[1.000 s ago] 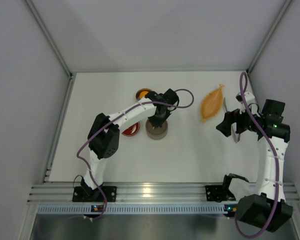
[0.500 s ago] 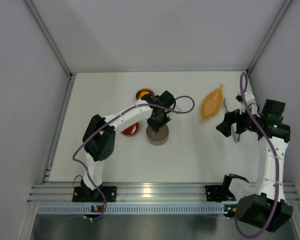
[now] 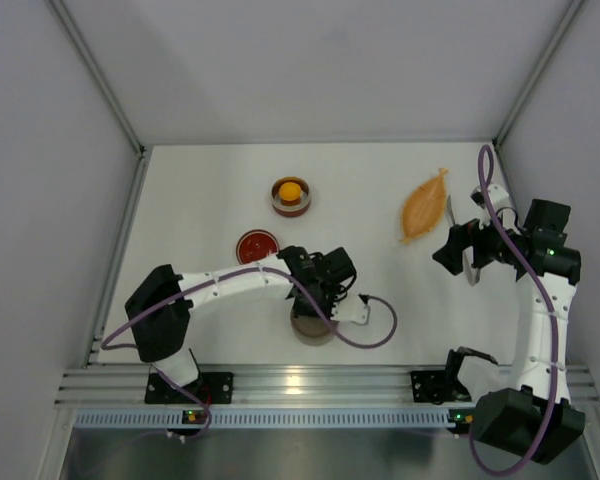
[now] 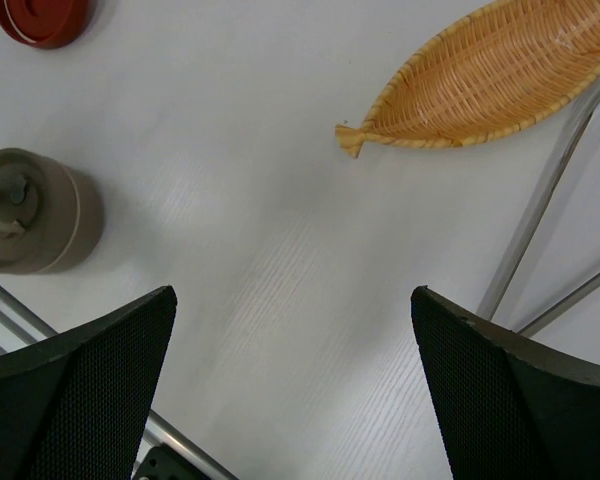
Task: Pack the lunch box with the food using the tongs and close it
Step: Move the packing box to the center of the board.
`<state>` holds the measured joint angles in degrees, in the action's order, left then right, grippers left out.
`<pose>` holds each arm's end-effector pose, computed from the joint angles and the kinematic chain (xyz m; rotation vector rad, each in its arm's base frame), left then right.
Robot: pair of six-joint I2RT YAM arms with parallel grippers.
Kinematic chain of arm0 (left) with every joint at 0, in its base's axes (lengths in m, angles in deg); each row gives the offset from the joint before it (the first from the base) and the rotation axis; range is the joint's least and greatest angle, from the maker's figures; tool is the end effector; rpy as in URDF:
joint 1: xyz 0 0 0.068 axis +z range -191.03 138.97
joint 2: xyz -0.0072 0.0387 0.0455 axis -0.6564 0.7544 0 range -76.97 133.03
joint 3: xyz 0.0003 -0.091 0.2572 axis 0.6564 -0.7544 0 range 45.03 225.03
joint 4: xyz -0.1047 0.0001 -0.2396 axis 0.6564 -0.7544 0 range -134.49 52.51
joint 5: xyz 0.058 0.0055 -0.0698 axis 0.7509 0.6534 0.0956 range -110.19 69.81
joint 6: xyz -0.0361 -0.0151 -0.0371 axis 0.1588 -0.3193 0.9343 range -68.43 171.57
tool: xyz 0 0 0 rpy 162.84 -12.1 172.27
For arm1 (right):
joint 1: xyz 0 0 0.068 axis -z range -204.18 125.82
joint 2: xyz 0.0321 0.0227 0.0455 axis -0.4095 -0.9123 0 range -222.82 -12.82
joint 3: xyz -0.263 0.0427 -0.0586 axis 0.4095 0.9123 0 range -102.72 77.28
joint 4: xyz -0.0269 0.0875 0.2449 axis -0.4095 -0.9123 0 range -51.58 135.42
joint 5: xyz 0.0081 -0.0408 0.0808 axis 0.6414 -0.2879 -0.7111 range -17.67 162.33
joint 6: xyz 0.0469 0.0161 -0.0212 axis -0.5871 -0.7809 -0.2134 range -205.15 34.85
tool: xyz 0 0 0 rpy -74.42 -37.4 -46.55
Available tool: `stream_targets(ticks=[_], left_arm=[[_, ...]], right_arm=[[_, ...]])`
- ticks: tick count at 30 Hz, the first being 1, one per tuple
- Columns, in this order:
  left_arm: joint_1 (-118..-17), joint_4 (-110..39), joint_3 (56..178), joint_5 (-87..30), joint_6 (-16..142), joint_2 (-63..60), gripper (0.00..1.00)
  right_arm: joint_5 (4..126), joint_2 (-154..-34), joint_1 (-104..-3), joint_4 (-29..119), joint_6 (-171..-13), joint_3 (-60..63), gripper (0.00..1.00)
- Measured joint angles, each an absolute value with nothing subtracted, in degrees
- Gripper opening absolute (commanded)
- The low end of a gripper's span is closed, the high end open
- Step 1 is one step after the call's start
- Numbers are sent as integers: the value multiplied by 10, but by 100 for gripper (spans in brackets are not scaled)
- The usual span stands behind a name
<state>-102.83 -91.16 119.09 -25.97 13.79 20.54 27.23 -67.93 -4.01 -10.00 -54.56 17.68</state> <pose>0.1516 -0.2903 0.2261 2.2523 1.8822 -0.2139 0.1692 -0.0353 0.3320 -0.5150 2.1299 0.4838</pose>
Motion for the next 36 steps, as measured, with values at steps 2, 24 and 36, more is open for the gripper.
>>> stream_targets(ticks=[2, 24, 36], left_arm=[[-1052, -913, 1168, -266, 95, 185, 0], [-1189, -890, 1032, -188, -80, 64, 0], [-1185, -849, 993, -138, -88, 37, 1]], right_arm=[[272, -679, -39, -102, -543, 177, 99], [272, -668, -29, -123, -531, 177, 99], [272, -668, -29, -125, -531, 177, 99]])
